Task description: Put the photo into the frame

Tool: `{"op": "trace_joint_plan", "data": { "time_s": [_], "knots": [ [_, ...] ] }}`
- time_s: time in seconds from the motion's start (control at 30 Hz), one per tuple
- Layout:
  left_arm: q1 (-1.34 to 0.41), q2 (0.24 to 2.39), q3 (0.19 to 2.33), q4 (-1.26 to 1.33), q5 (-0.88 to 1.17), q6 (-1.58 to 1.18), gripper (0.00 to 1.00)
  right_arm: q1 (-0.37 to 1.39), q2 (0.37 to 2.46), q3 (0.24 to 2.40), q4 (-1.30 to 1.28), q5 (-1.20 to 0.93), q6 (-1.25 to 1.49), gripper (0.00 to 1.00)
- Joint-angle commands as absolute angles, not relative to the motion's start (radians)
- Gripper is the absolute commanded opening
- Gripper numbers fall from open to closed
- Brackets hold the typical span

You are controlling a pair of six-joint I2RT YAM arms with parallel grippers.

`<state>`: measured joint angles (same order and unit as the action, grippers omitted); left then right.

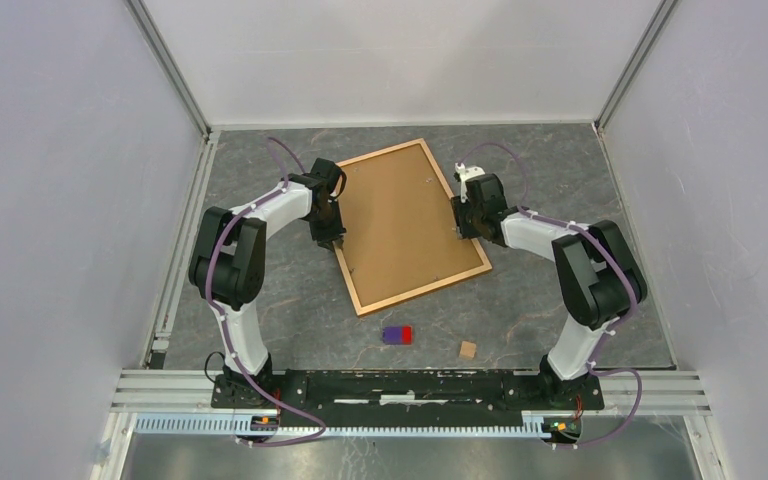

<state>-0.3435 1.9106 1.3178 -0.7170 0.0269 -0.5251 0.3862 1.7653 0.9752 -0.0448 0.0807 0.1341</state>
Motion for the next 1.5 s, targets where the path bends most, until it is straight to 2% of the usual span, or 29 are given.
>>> {"op": "trace_joint_plan", "data": {
  "time_s": [0.0, 0.2, 0.3, 0.47, 0.9, 1.23, 1.47],
  "knots": [
    [-0.354, 1.897, 1.358, -0.715, 0.082, -0.464, 0.02, 0.391, 1.814, 1.000, -0.094, 0.142, 0.189, 0.41],
    [-0.354, 1.896, 1.359, -0.716, 0.089, -0.464, 0.02, 0.390, 1.791, 0.968, -0.079, 0.128, 0.279, 0.31],
    [-0.354, 1.893, 1.358, -0.715, 0.089, -0.464, 0.02, 0.392, 1.776, 0.966, -0.057, 0.054, 0.197, 0.40],
    [-0.352, 1.892, 1.361, -0.716, 0.099, -0.466, 0.02, 0.392, 1.726, 0.918, -0.046, 0.057, 0.048, 0.55],
    [-0.348, 1.897, 1.362, -0.716, 0.092, -0.465, 0.02, 0.393, 1.610, 0.842, 0.033, 0.016, 0.008, 0.59],
    [-0.347, 1.896, 1.363, -0.716, 0.096, -0.465, 0.02, 0.393, 1.719, 0.905, 0.045, 0.002, 0.008, 0.57],
    [-0.345, 1.899, 1.363, -0.716, 0.100, -0.465, 0.02, 0.393, 1.727, 0.907, 0.039, 0.008, 0.008, 0.51]
  ]
}}
